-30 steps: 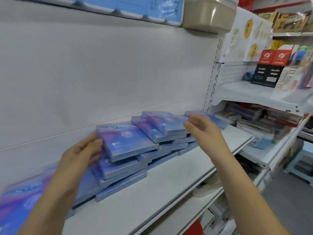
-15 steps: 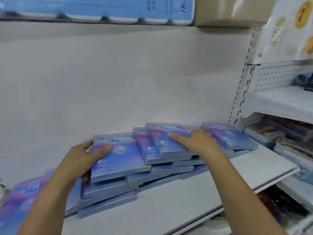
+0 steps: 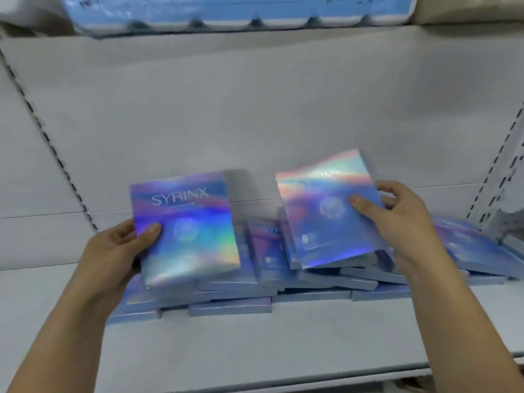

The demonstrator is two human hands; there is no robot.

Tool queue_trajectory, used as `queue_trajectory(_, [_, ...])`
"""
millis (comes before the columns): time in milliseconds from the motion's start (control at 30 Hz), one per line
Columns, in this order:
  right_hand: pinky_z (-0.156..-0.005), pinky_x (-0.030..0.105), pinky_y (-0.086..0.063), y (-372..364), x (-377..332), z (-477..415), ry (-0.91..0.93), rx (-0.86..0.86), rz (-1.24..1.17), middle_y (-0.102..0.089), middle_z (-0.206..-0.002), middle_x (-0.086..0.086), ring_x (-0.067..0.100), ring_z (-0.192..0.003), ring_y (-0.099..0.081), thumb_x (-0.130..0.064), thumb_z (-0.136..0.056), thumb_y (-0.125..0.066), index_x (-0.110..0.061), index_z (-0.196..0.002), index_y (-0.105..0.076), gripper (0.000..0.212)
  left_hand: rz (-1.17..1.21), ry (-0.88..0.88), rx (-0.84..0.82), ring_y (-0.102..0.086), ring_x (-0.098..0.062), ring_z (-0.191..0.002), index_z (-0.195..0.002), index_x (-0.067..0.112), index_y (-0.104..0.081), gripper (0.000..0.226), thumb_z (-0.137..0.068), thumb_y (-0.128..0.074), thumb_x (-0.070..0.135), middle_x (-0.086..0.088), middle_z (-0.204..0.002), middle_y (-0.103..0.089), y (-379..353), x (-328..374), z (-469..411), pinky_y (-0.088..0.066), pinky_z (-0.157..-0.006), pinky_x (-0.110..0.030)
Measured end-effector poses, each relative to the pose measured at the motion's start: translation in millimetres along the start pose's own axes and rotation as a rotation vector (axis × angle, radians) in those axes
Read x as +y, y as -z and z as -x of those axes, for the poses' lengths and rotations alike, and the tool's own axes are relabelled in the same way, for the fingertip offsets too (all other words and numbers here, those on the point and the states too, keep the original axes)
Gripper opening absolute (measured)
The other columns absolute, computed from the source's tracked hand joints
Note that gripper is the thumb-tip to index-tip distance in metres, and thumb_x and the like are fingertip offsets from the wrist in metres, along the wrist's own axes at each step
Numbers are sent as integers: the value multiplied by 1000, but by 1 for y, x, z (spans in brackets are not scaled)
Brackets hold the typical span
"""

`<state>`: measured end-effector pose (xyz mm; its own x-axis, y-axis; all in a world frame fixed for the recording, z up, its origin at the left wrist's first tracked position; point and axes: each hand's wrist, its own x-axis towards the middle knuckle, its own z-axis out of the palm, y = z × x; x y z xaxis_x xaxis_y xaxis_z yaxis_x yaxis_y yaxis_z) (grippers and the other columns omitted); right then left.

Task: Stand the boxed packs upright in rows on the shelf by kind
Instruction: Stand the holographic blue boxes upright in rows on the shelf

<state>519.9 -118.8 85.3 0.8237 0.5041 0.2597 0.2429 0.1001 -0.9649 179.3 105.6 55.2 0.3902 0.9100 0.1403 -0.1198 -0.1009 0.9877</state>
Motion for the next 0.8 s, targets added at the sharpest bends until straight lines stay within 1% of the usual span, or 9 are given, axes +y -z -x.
queue_trajectory(33, [-60,13,-55,-7,-6,6,20,-33,-83,-78,-86,-9,0,-70,-71,-14,-88,-78,-21,-110,-67,25,4,-14,8,-75,-13,-65,-108,-1,-68,30,-86,-72,18,-1,-81,-80,12,0,6,-58,-52,-23])
queue_trajectory(67, [-69,18,-59,-16,-11,13,29,-82,-155,-79,-90,-7,5,-79,-73,-10,-91,-74,-19,-114,-70,24,19,-24,26,-75,-14,-64,-105,0,-67,26,-86,-71,19,-2,-80,-80,24,0,12,-59,-52,-24])
queue_trajectory(133, [-84,30,-61,-39,-18,28,17,-196,-258,-80,-104,-2,16,-95,-75,-6,-94,-68,-17,-115,-73,24,64,-44,71,-79,-20,-82,-113,7,-73,35,-83,-75,25,-7,-101,-81,50,-1,25,-63,-64,-29])
queue_trajectory(167, [-85,34,-62,-53,-20,37,6,-248,-283,-80,-107,0,19,-97,-75,-6,-93,-68,-17,-114,-73,24,68,-58,96,-79,-21,-88,-115,15,-75,39,-79,-78,30,-9,-108,-80,64,-1,33,-63,-67,-29])
queue_trajectory(267, [-79,35,-62,-101,-20,64,-15,-372,-295,-79,-108,4,21,-92,-76,-7,-88,-72,-16,-115,-71,29,69,-98,181,-79,-20,-90,-113,24,-77,46,-71,-82,40,-7,-110,-80,111,-2,54,-61,-67,-28])
queue_trajectory(433, [-86,39,-60,-201,-10,126,-63,-510,-349,-78,-111,10,26,-98,-75,-2,-83,-73,-11,-122,-68,40,80,-168,356,-78,-19,-84,-109,21,-79,45,-70,-83,43,-7,-106,-81,209,-5,87,-62,-65,-29])
queue_trajectory(567, [-69,31,-62,-280,-10,193,-106,-550,-429,-78,-112,9,24,-95,-77,-12,-74,-77,-13,-117,-68,44,123,-171,391,-78,-16,-80,-106,25,-80,37,-71,-82,37,-5,-102,-81,298,-10,110,-61,-64,-29])
queue_trajectory(700, [-70,31,-63,-356,-15,255,-171,-551,-498,-78,-114,9,24,-96,-77,-10,-72,-77,-12,-115,-69,44,133,-166,413,-79,-18,-85,-111,24,-79,59,-59,-91,50,-6,-104,-81,389,-9,132,-61,-65,-27])
queue_trajectory(800, [-73,31,-63,-406,-20,293,-191,-569,-485,-77,-114,10,24,-96,-76,-9,-72,-75,-12,-115,-70,43,122,-150,458,-79,-19,-86,-109,24,-80,41,-71,-83,39,-8,-106,-80,448,-11,143,-62,-67,-27])
